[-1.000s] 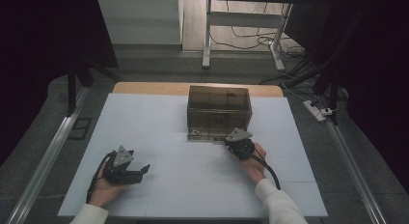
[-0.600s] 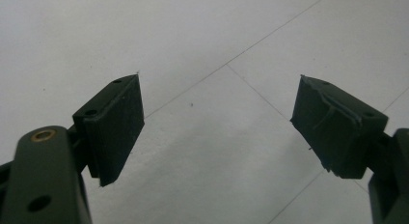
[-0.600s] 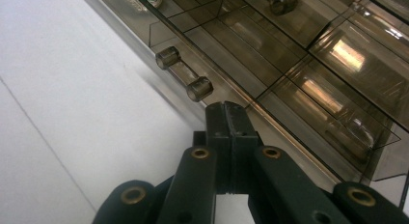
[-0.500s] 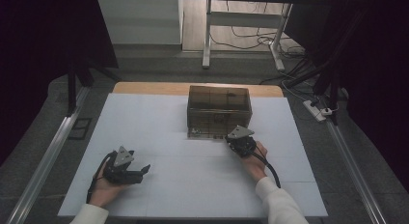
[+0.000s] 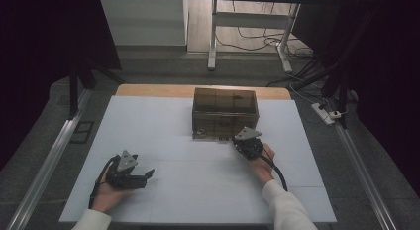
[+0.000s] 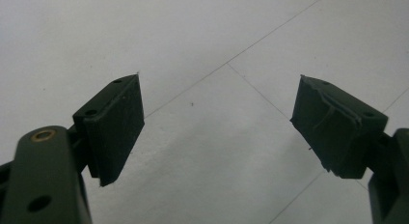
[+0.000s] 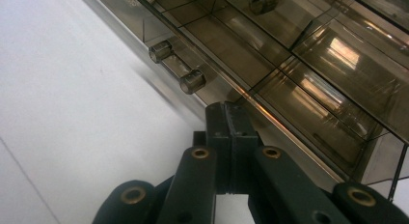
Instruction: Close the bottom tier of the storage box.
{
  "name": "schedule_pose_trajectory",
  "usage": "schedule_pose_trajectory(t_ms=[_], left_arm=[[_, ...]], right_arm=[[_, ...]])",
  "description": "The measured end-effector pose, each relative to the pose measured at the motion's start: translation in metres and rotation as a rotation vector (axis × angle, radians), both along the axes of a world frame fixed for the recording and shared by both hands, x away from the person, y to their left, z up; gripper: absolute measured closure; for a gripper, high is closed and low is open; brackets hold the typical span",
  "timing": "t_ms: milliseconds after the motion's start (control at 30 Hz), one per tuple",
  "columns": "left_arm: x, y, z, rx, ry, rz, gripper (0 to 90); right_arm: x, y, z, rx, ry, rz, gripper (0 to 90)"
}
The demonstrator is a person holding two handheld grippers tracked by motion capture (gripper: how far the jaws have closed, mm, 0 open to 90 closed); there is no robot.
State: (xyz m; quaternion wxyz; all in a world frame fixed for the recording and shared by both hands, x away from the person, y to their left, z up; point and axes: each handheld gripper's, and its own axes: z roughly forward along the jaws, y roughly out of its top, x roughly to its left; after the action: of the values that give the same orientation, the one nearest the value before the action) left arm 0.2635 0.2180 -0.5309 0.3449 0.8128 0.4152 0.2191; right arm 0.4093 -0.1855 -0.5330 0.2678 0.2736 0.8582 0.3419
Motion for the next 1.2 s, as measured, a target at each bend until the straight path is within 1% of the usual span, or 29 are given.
schedule_pose_trajectory(t_ms=[467,667,733,933,1000,1200], left_arm=[[0.000,0.000,0.000,0.007,0.003,-0.002,18.3],[0.000,-0.001,-0.001,0.006,0.003,-0.004,18.3],[0.000,-0.001,-0.001,0.007,0.004,-0.004,18.4],[0.001,-0.001,-0.001,0.010,0.006,-0.006,18.4],[0.001,-0.001,-0.001,0.011,0.005,-0.007,18.4],[0.001,-0.001,-0.001,0.012,0.006,-0.007,18.4]], right_arm=[[0.007,0.001,-0.001,0.005,0.002,-0.004,89.9],[0.010,0.001,-0.001,-0.001,0.004,-0.007,89.9],[0.011,0.001,-0.001,0.005,0.004,-0.008,89.9],[0.014,0.002,-0.001,-0.003,0.007,-0.008,89.9],[0.016,0.002,-0.002,0.007,0.006,-0.009,89.9],[0.019,0.003,-0.002,0.002,0.005,-0.012,89.9]])
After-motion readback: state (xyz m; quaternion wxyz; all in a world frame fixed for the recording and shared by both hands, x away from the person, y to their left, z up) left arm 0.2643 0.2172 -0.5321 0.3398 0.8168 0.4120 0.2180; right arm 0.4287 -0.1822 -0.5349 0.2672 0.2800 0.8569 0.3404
